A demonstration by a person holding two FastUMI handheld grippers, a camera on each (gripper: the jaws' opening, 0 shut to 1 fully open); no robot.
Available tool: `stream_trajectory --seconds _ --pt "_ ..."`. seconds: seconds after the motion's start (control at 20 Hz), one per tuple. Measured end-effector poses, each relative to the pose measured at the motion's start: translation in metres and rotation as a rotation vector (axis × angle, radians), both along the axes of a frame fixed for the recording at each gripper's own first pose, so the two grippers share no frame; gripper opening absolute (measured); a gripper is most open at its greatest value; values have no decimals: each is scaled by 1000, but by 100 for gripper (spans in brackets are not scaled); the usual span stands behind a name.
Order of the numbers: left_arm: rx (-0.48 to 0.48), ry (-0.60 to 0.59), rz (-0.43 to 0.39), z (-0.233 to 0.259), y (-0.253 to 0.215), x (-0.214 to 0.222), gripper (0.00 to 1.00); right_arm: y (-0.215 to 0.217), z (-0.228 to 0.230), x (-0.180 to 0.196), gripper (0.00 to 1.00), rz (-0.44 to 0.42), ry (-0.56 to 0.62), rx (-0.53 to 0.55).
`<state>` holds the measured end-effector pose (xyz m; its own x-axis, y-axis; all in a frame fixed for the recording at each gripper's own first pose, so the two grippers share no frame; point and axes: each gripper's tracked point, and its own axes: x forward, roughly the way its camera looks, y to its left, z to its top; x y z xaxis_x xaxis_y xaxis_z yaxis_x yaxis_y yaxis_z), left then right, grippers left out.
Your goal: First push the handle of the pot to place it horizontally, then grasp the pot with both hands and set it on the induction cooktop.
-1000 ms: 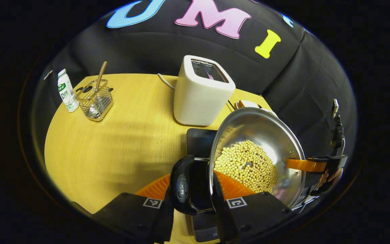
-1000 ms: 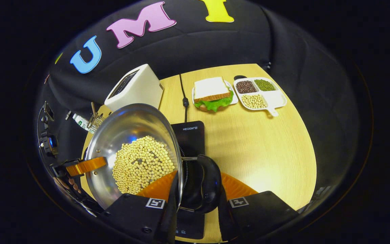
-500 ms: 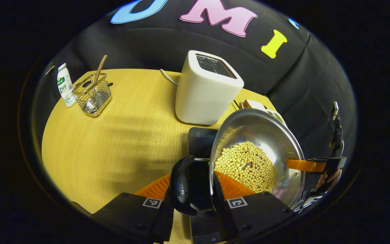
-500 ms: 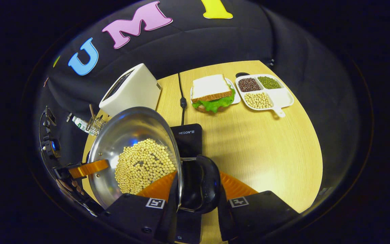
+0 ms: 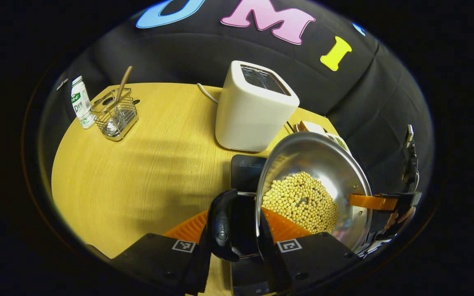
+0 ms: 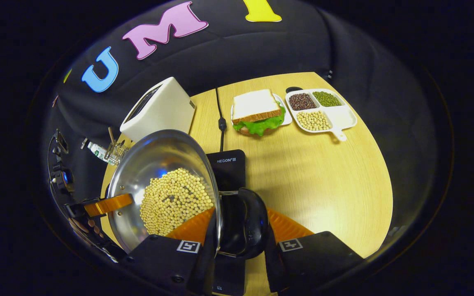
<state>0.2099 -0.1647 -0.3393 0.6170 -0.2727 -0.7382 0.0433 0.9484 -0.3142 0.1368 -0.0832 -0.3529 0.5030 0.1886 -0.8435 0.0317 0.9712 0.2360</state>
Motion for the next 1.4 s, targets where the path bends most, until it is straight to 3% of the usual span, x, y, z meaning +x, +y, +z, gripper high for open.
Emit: stream_trajectory --seconds 0.1,0.3,0.35,0.45,0.5,0.55,0.65,0.9,1.15,1.4 --pt "4 3 11 -1 1 -1 58 1 0 0 51 7 -1 7" --pt "60 -12 20 5 2 -1 62 -1 -1 -1 64 17 9 16" --pt "69 -25 21 9 2 1 59 -3 0 0 68 16 -1 9" --pt "98 -38 39 16 8 0 77 -6 6 2 81 7 -23 12" --pt "109 -42 45 17 13 1 86 -6 11 2 95 3 -34 20" --pt "125 -44 57 17 14 -2 100 -7 14 3 99 -3 -46 20" --pt "133 -67 56 29 18 -8 96 -10 23 2 99 -15 -72 16" --pt "176 -188 68 81 26 -25 96 -20 74 2 99 -46 -217 -19" --pt "150 -350 122 157 41 -45 95 -29 154 0 99 -54 -430 -90" --pt "227 -543 165 235 76 -72 95 -28 236 -27 98 -77 -616 -138"
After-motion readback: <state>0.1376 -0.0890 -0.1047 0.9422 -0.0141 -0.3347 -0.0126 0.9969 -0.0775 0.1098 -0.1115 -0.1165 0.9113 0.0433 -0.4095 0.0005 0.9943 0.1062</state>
